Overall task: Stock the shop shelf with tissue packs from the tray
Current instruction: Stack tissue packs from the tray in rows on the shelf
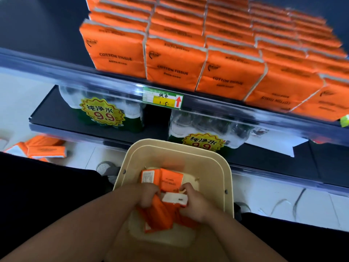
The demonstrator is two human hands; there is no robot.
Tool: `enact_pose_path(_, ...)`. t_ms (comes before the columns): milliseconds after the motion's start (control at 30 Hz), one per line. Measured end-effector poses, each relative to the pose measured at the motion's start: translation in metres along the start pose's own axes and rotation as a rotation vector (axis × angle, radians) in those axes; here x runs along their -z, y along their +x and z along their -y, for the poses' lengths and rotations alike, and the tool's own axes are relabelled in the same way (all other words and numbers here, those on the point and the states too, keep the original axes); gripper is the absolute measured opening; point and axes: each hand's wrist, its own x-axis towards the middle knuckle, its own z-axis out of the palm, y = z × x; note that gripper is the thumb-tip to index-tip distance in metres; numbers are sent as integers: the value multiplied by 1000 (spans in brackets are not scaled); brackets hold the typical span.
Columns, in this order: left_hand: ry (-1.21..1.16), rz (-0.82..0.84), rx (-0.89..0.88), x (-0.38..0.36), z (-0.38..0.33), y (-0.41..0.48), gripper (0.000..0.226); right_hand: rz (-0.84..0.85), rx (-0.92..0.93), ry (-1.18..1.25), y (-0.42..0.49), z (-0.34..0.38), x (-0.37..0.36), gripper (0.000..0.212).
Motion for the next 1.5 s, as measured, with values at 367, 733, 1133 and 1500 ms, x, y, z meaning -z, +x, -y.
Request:
enact_pose_path(367,-127,-201,-386,86,-30,-68,48,-195,211,385,-57,64,101,36)
enact_pose_path(733,-261,-481,-654,162,-46,-192,35,-201,476,-140,-132,188,198,76)
enact_pose_path(1133,-451,-682,-830,243,-32,-302,41,-438,841,-33,-164,317,260,49)
enact_pose_path(1500,-461,-1248,-749,339,15,-330,31,-784,996,-34,-111,424,301,49)
